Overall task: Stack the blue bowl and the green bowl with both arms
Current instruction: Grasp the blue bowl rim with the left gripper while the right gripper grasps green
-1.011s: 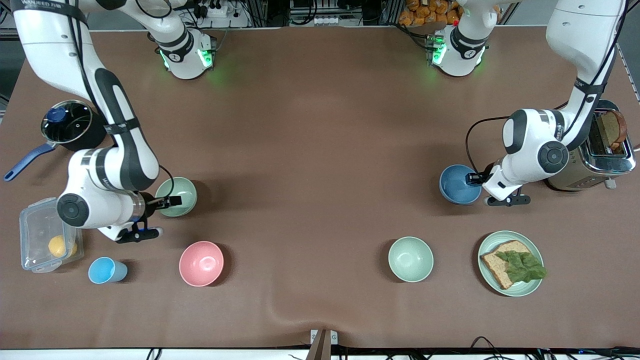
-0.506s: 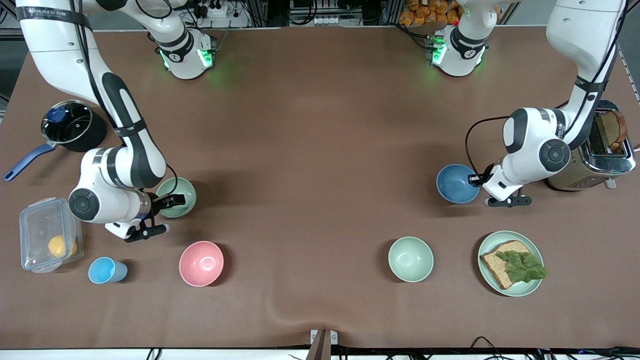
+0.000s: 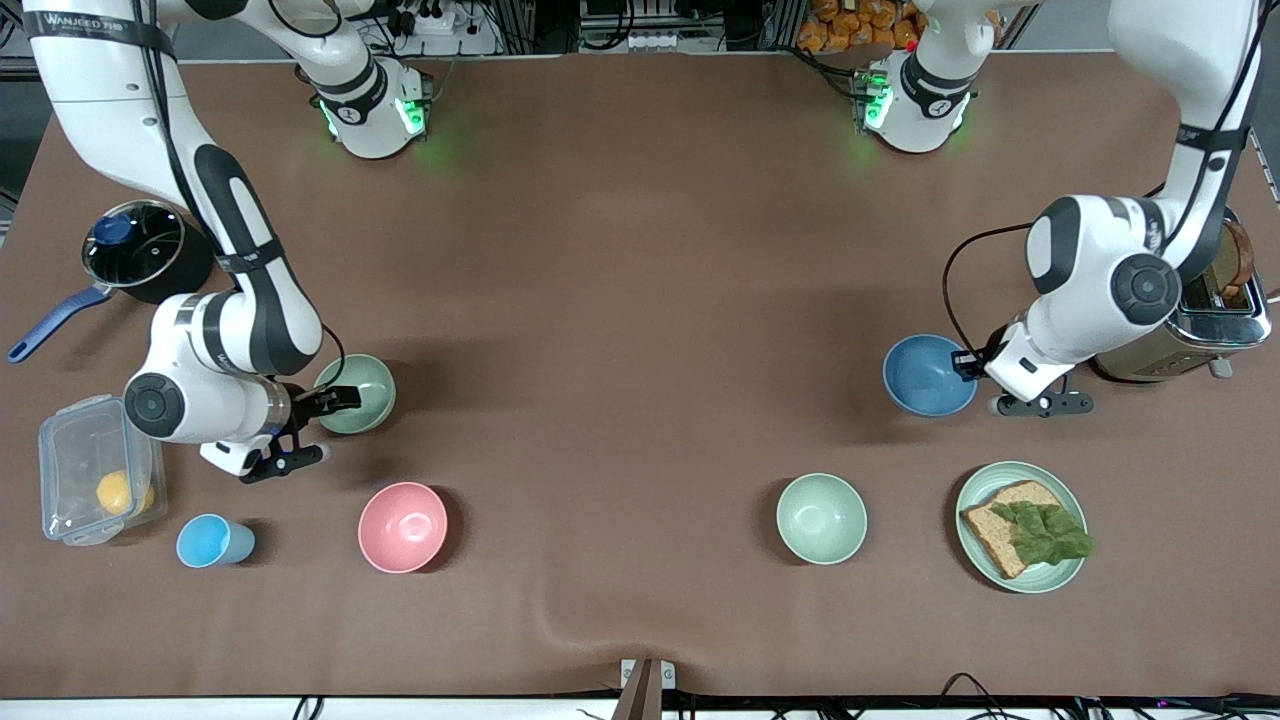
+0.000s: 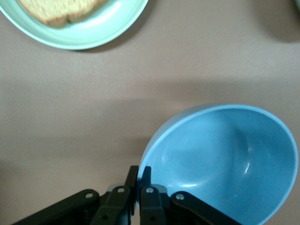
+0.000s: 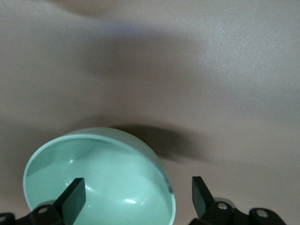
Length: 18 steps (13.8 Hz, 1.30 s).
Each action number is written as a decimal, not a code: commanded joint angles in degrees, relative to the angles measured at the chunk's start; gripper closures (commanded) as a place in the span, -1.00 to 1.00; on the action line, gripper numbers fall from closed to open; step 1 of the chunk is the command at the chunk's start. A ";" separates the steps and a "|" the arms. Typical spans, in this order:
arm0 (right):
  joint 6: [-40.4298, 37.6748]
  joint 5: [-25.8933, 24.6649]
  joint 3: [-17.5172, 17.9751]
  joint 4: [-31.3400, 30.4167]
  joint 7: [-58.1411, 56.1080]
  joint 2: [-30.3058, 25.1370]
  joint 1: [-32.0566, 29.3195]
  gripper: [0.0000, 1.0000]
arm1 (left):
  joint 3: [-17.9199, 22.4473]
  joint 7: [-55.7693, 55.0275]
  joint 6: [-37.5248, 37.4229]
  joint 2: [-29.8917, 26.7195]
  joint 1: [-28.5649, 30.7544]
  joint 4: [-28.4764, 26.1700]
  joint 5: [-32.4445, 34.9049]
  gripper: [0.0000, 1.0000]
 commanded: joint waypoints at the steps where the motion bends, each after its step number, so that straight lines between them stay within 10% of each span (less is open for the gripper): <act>1: 2.41 -0.20 0.60 -3.42 -1.22 -1.30 -0.45 -1.00 | -1.48 0.07 -1.73 -2.63 0.32 0.15 -0.84 1.00; 3: 3.21 -0.20 0.60 -4.13 -1.22 -1.30 -0.36 -1.00 | -2.18 -1.60 -1.73 -2.73 0.14 0.33 -0.84 1.00; 5: 3.21 -0.20 0.69 -4.13 -1.66 -1.22 -0.36 0.61 | -3.06 -2.74 -1.73 -2.29 0.14 0.85 -0.84 1.00; 6: 3.21 -0.20 0.69 -4.13 -2.79 -1.22 -0.36 0.94 | -3.07 -3.36 -1.73 -1.94 0.05 0.94 -0.75 1.00; 18: 1.98 0.86 2.09 -3.43 5.24 -5.08 7.19 1.00 | -4.12 -4.77 -1.73 -0.97 -0.12 0.95 -0.84 1.00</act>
